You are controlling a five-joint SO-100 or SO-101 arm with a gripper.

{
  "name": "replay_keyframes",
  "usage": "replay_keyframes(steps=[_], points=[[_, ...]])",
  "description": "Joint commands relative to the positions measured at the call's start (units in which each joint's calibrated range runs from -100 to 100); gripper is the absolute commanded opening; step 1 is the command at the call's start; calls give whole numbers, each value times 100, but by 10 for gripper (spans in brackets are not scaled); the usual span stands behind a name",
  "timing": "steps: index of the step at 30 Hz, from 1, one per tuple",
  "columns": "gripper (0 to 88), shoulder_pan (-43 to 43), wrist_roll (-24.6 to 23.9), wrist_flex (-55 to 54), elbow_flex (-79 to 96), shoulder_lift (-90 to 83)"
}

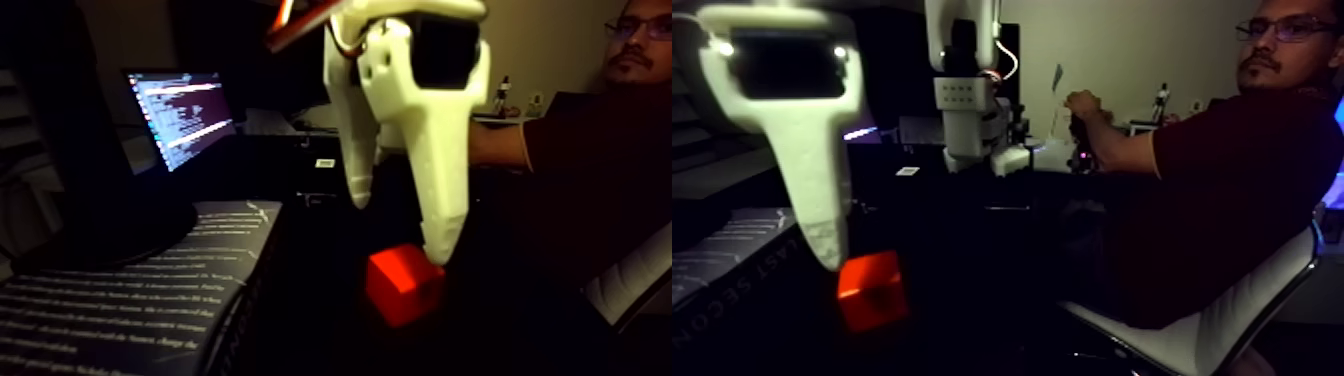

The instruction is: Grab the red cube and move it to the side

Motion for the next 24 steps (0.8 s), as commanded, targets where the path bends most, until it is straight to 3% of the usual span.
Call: replay_keyframes(steps=[1, 24], points=[[302, 17, -19, -301, -24, 63], [302, 0, 62, -419, 393, -214]])
